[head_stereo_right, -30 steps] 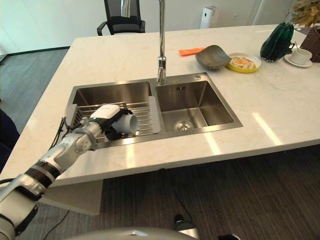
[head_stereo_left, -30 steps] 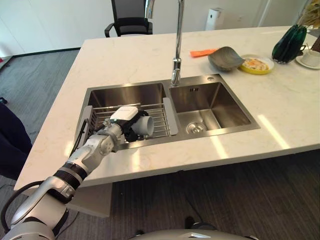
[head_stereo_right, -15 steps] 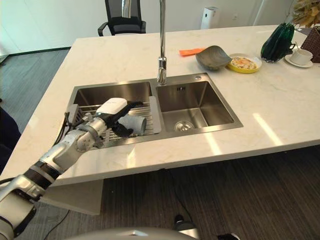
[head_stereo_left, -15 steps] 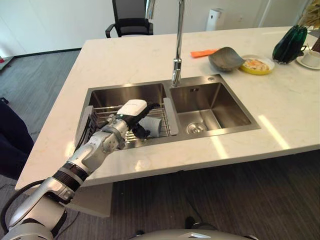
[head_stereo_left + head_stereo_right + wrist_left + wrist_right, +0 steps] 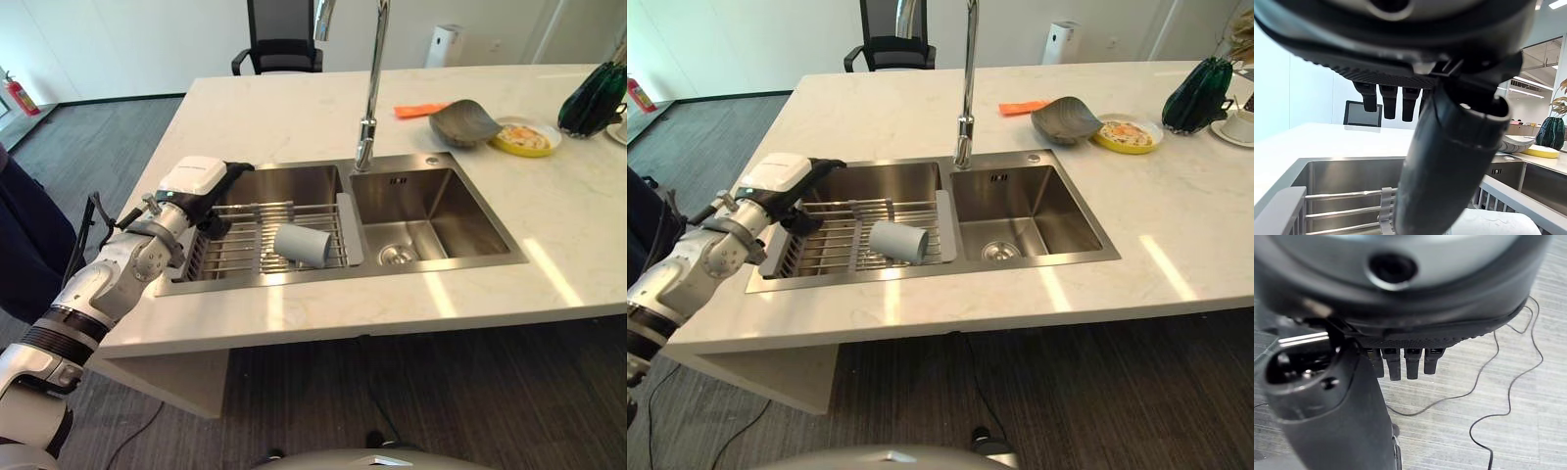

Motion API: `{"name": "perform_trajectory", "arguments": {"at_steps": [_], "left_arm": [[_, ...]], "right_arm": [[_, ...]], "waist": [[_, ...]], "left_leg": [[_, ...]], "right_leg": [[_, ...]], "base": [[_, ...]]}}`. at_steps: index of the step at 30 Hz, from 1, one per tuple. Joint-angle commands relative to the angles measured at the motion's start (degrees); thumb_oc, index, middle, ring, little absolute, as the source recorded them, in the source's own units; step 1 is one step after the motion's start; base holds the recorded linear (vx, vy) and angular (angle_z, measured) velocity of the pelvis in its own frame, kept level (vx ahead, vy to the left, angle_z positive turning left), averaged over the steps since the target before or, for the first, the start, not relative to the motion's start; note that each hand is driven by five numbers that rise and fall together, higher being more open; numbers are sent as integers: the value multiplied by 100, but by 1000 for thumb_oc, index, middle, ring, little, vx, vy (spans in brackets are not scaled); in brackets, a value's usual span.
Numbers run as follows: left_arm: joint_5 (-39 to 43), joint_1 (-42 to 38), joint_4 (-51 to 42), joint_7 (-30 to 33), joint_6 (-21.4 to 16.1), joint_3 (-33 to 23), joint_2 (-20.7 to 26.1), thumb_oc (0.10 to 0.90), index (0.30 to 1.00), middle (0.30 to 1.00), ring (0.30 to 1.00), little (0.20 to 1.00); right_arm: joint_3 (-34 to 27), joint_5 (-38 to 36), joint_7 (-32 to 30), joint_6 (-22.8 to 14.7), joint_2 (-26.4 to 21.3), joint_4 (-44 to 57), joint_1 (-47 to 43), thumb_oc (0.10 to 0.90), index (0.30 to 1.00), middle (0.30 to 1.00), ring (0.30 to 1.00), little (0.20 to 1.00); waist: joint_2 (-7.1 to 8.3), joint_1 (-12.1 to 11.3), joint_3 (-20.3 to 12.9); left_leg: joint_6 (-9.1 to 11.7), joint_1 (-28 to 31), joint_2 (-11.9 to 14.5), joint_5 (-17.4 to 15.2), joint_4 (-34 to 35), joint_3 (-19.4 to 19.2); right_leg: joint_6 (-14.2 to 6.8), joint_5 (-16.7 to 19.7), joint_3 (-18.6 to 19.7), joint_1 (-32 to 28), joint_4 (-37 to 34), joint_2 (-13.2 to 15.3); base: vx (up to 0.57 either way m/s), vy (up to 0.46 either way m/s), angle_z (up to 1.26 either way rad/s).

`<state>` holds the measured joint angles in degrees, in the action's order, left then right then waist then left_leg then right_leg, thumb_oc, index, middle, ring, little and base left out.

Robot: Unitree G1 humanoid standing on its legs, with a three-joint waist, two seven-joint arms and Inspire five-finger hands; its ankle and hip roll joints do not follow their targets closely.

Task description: Place the dishes in the dishwasher.

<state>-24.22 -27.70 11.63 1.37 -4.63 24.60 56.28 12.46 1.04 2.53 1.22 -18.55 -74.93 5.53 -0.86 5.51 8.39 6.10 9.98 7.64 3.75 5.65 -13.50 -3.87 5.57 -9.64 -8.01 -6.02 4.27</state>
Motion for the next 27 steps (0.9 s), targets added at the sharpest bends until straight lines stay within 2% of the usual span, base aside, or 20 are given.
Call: {"name": "perform_trajectory", "arguments": {"at_steps": [1, 12, 24, 27], "left_arm": [[59, -854, 38, 277, -88, -124, 19, 800, 900, 900, 900, 900], [-93, -1154, 29, -66, -107, 490, -547, 800, 900, 900, 900, 900], [-224, -1478, 820, -112, 12, 848, -910, 800, 900, 900, 900, 900], [-280, -1673, 1540, -115, 73, 1102, -1077, 800, 900, 900, 900, 900]], "right_arm": [[181, 42, -31, 22, -173, -177, -284, 800, 900, 900, 900, 900], [183, 53, -39, 12, -252, -130, -309, 800, 900, 900, 900, 900], [188, 54, -41, 10, -292, -88, -206, 800, 900, 900, 900, 900], [286, 102, -31, 9, -319, -73, -202, 800, 900, 900, 900, 900]], "waist": [[79, 135, -20], [76, 196, 41], [44, 315, 92], [15, 389, 121]], "left_leg": [[78, 71, -76, -523, -65, -8], [68, 59, -86, -529, -65, 6], [71, 54, -76, -514, -65, -39], [78, 42, -73, -500, -65, -63]], "right_leg": [[-634, -587, -397, -125, 102, 492], [-620, -610, -397, -128, 102, 490], [-610, -624, -349, -95, 102, 462], [-608, -615, -320, -65, 102, 452]], "base": [[0, 0, 0], [0, 0, 0], [1, -1, 0], [0, 0, 0]]}}
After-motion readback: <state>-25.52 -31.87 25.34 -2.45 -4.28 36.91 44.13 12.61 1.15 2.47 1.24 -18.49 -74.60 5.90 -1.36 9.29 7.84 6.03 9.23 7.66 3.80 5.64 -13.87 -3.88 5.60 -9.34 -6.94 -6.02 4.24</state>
